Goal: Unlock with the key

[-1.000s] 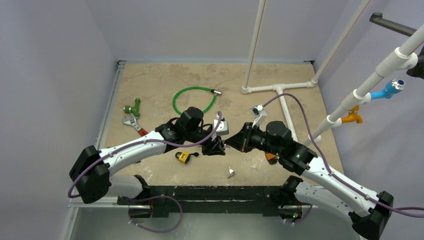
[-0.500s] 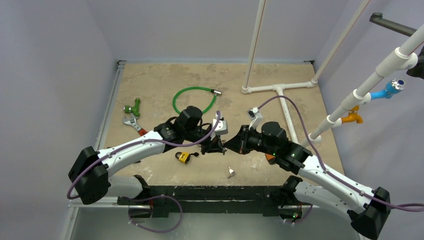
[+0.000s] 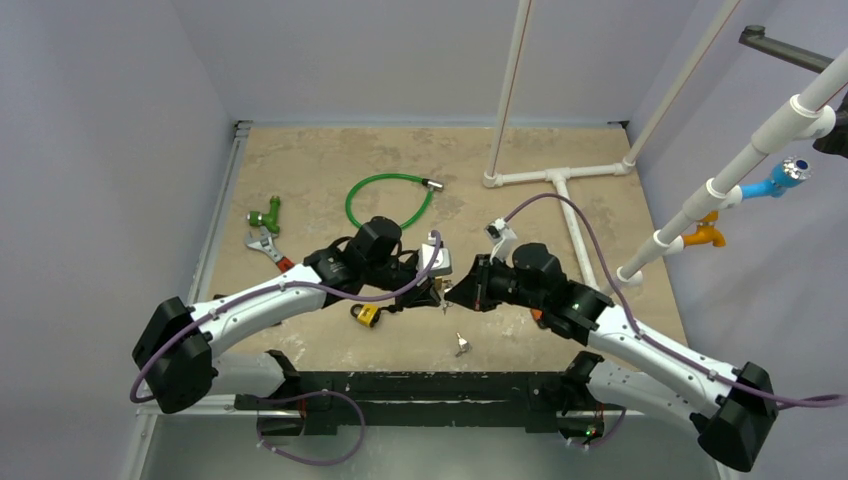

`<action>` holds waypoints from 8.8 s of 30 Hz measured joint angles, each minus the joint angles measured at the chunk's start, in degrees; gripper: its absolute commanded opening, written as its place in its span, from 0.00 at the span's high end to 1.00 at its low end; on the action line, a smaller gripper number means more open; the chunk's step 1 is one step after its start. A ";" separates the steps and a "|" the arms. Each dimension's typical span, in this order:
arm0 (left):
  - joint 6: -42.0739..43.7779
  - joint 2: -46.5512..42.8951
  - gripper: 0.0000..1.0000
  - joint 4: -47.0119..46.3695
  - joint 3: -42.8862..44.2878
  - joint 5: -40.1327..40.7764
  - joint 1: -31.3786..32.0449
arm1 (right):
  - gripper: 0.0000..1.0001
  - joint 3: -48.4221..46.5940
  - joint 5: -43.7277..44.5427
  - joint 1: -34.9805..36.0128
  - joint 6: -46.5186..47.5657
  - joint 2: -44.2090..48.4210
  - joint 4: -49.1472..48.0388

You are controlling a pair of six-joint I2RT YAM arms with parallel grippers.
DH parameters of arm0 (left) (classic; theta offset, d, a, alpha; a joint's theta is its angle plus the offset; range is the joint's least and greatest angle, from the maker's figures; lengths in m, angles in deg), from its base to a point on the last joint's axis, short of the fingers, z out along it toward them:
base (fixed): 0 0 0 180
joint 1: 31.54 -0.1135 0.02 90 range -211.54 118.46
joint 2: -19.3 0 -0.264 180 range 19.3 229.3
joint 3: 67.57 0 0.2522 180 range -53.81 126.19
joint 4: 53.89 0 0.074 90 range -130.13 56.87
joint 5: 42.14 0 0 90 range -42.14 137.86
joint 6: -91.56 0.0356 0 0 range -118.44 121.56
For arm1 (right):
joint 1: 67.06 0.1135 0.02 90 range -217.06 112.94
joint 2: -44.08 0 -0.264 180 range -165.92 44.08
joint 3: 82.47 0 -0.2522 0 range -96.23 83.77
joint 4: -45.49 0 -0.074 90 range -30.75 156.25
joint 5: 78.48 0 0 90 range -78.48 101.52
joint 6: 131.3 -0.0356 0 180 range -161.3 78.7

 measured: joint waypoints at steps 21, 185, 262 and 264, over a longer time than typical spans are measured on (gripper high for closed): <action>6.08 -0.52 0.64 3.93 -3.19 10.62 -10.54 | 0.35 -0.66 -4.15 2.54 6.38 -28.35 -2.97; 38.27 11.91 1.00 52.37 32.70 3.82 -7.78 | 1.00 3.52 6.08 8.76 34.56 -12.85 -26.03; 22.16 0.96 0.30 37.94 22.88 16.41 -7.21 | 0.72 1.33 21.40 19.37 13.90 -29.09 -2.40; 22.47 -1.84 0.30 39.43 22.88 16.02 -7.21 | 0.80 0.48 21.53 19.37 13.92 -30.16 -2.16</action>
